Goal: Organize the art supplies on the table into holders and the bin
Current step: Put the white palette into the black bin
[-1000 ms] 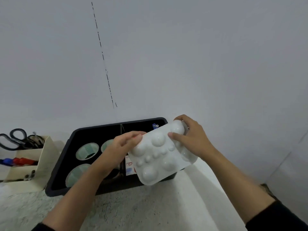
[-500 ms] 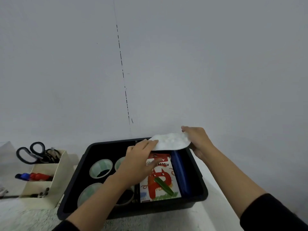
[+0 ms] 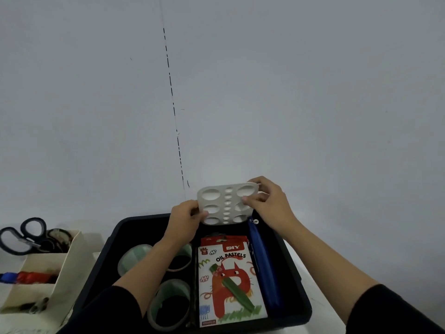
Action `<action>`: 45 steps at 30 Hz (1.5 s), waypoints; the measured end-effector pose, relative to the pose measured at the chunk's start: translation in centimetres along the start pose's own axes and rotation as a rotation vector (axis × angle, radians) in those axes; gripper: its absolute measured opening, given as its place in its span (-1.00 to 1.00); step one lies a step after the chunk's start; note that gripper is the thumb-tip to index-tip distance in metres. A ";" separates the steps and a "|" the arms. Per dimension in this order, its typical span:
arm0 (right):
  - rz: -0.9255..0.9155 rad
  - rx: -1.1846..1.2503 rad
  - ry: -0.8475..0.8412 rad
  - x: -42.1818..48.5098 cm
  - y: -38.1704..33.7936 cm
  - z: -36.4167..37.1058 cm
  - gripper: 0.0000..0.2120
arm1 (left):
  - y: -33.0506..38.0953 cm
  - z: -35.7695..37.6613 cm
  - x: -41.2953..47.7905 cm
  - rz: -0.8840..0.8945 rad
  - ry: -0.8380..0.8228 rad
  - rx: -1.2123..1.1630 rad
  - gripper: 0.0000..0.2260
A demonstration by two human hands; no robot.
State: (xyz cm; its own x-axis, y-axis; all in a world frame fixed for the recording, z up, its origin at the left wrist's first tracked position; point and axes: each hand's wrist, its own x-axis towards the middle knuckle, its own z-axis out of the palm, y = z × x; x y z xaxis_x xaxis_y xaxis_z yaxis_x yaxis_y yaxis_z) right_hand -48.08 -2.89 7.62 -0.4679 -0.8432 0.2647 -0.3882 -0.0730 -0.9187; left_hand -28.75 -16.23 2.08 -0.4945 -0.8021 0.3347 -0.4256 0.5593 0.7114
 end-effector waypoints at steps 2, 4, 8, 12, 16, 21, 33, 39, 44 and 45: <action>-0.094 -0.049 0.038 0.2 0.6 0.5 -0.91 | -0.4 0.5 0.2 0.008 0.008 0.065 -0.89; -0.159 -0.110 0.070 0.7 1.3 0.8 -0.89 | -0.9 0.9 0.4 -0.003 -0.004 0.135 -0.82; -0.138 -0.186 0.053 1.9 3.0 1.4 -0.86 | -1.2 1.5 0.1 -0.044 0.018 0.074 -0.79; -0.099 -0.242 0.105 3.5 4.3 1.6 -0.88 | -1.3 1.6 0.8 -0.025 0.057 0.006 -0.82; -0.084 -0.380 0.094 4.9 5.2 1.8 -0.92 | -1.8 1.2 2.1 -0.035 0.112 0.066 -0.72; -0.090 -0.414 0.107 5.1 5.4 2.0 -0.96 | -2.0 1.3 2.8 -0.036 0.103 0.075 -0.65; 0.013 -0.329 0.101 1.1 5.9 2.4 -0.46 | -1.1 -0.5 -0.7 -0.061 0.040 -0.046 -0.69; -0.018 -0.428 0.084 -5.6 5.6 1.6 -0.54 | -0.7 -5.2 -8.0 -0.040 0.030 0.024 -0.92; -0.100 -0.510 0.060 -10.5 4.2 3.9 -0.71 | -1.6 -8.9 -15.2 -0.008 0.062 0.140 -0.93; -0.111 -0.526 0.072 -11.5 3.7 4.6 -0.75 | -2.2 -9.7 -16.3 0.013 0.073 0.206 -0.89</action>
State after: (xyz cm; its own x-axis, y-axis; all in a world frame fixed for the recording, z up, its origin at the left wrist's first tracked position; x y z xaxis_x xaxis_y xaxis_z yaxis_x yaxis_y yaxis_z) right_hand -40.49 4.07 -0.22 -0.4473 -0.8058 0.3881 -0.7750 0.1326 -0.6179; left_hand -12.41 -6.38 1.08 -0.4480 -0.8036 0.3919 -0.5690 0.5944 0.5683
